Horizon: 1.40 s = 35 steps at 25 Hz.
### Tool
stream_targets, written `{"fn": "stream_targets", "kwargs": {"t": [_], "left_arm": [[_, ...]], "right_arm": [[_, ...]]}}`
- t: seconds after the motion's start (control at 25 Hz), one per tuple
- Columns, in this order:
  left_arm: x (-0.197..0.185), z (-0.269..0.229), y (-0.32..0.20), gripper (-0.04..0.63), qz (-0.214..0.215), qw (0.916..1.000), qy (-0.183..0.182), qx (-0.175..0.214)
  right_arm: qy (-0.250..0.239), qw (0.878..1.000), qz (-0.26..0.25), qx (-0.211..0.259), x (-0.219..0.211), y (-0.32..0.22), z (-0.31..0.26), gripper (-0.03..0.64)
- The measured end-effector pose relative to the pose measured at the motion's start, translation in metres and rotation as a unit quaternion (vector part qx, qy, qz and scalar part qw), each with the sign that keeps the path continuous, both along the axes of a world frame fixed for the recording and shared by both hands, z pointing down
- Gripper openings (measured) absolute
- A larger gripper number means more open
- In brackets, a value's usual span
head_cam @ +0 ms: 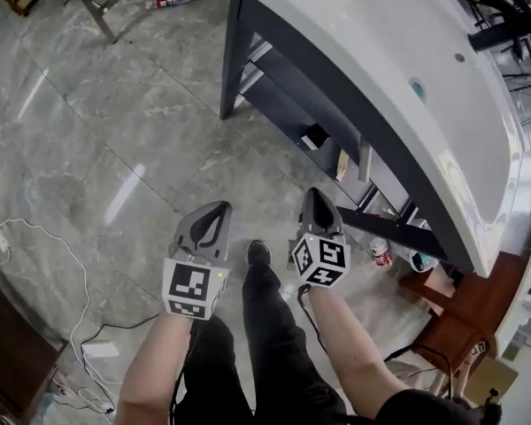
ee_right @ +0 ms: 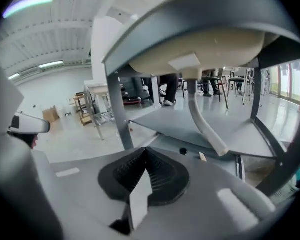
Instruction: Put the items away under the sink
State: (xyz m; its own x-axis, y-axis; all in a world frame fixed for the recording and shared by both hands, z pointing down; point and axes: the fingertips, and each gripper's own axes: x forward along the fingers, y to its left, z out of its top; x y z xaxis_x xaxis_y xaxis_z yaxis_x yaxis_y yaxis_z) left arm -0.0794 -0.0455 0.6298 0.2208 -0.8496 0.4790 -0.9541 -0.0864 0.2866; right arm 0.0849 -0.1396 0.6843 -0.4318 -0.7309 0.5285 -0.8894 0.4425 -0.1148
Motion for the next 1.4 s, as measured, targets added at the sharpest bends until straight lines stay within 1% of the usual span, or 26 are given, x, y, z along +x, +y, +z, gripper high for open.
{"fn": "stream_targets", "kwargs": {"t": [0.12,0.2,0.32,0.44,0.52,0.64,0.88,1.08,1.2,1.28,1.4], "left_arm": [[-0.014,-0.051,0.011,0.009,-0.002,0.9997,-0.002,0.026],[-0.018,-0.086,0.023,0.009,0.000,0.9993,-0.001,0.038],[-0.020,-0.140,0.048,0.009,0.008,0.9985,0.002,0.054],[-0.033,-0.191,0.069,0.009,0.013,0.9966,-0.003,0.081],[-0.037,-0.216,0.087,0.009,0.016,0.9956,-0.004,0.092],[-0.037,-0.246,0.109,0.009,0.022,0.9949,0.000,0.099],[-0.028,-0.303,0.146,0.009,0.047,0.9917,-0.007,0.120],[-0.034,-0.339,0.168,0.009,0.029,0.9893,-0.005,0.143],[-0.047,-0.350,0.176,0.009,0.017,0.9881,-0.017,0.152],[-0.062,-0.354,0.177,0.009,-0.002,0.9883,-0.022,0.151],[-0.077,-0.349,0.172,0.009,-0.024,0.9894,-0.019,0.142]], "right_arm": [[-0.043,0.998,-0.037,0.031,-0.039,0.019,-0.070,0.003],[-0.059,0.996,-0.054,0.044,-0.054,0.036,-0.116,0.003],[-0.076,0.994,-0.054,0.053,-0.062,0.066,-0.181,0.003],[-0.096,0.992,-0.045,0.069,-0.070,0.089,-0.237,0.003],[-0.106,0.991,-0.043,0.076,-0.070,0.106,-0.268,0.003],[-0.104,0.990,-0.050,0.087,-0.067,0.132,-0.307,0.003],[-0.100,0.989,-0.053,0.097,-0.066,0.175,-0.355,0.003],[-0.126,0.985,-0.052,0.108,-0.075,0.184,-0.388,0.003],[-0.129,0.983,-0.057,0.115,-0.082,0.185,-0.400,0.003],[-0.132,0.983,-0.062,0.115,-0.086,0.184,-0.404,0.003],[-0.133,0.983,-0.071,0.105,-0.089,0.178,-0.398,0.003]]}}
